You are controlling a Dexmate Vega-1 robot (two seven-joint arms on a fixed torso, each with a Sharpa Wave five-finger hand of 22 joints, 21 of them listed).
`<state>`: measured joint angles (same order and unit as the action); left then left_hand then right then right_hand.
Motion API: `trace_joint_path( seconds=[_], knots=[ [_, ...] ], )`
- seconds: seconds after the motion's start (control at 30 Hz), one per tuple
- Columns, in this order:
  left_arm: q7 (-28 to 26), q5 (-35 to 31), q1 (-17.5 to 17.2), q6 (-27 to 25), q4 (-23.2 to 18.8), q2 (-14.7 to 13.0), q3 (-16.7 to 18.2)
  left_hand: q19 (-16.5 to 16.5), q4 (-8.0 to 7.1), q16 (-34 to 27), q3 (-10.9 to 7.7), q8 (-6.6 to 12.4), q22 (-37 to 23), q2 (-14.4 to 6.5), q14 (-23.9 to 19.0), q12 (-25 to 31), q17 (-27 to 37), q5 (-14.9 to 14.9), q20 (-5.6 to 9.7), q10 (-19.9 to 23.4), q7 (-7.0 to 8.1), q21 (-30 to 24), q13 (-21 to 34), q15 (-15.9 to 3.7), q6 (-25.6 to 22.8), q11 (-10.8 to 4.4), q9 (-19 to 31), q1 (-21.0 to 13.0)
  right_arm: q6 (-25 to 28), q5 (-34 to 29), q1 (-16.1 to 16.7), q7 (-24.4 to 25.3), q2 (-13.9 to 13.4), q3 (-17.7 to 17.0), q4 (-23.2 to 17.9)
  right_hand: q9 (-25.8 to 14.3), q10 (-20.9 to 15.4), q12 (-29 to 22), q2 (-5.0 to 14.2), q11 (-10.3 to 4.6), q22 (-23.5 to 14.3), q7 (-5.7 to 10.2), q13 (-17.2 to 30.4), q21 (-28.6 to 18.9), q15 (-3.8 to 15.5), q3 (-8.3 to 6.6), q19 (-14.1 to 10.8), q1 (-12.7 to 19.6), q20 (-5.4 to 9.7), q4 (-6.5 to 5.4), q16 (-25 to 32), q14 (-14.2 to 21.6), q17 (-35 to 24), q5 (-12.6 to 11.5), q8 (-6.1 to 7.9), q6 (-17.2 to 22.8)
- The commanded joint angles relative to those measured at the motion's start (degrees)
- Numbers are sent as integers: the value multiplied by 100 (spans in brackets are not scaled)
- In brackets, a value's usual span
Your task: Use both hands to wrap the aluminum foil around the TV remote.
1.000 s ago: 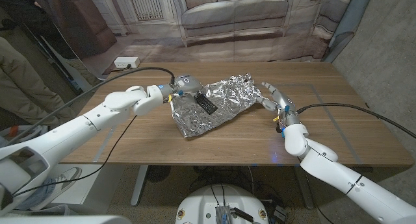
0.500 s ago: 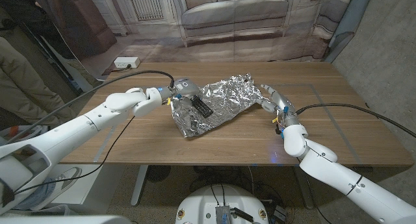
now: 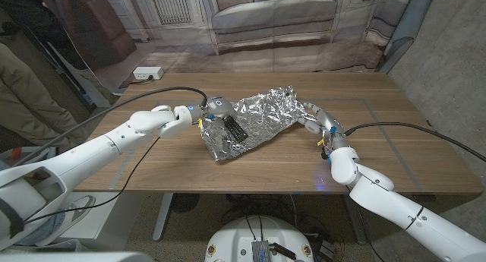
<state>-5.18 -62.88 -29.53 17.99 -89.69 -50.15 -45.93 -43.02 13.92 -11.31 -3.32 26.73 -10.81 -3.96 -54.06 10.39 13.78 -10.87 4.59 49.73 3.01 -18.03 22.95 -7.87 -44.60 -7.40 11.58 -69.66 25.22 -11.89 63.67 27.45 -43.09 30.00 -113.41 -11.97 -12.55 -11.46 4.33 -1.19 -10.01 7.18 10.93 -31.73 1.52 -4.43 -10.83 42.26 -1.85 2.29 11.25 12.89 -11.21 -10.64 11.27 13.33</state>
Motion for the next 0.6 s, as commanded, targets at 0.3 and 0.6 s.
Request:
trace_joint_path(
  seconds=[0.3,0.6],
  knots=[
    [867,-100,275,-114,-80,88,-285,930,-1005,76,-1098,-157,-21,-450,1265,-15,-3,35,-47,-693,573,340,248,-401,400,-420,-3,-185,56,112,91,62,-76,-22,-50,-5,-85,-65,31,-40,-17,12,3,17,24,-9,-66,-7,-7,7,30,27,1,11,77,103],
    [1548,222,211,-245,-315,84,-179,1503,-1074,104,-1145,-452,-8,-434,2001,-15,-92,42,-251,-1343,482,550,60,-215,888,-348,20,4,61,117,28,0,-120,6,-26,0,-144,-92,38,-54,-19,32,3,36,39,-8,-75,-17,-3,13,40,51,2,13,84,134]
  ],
)
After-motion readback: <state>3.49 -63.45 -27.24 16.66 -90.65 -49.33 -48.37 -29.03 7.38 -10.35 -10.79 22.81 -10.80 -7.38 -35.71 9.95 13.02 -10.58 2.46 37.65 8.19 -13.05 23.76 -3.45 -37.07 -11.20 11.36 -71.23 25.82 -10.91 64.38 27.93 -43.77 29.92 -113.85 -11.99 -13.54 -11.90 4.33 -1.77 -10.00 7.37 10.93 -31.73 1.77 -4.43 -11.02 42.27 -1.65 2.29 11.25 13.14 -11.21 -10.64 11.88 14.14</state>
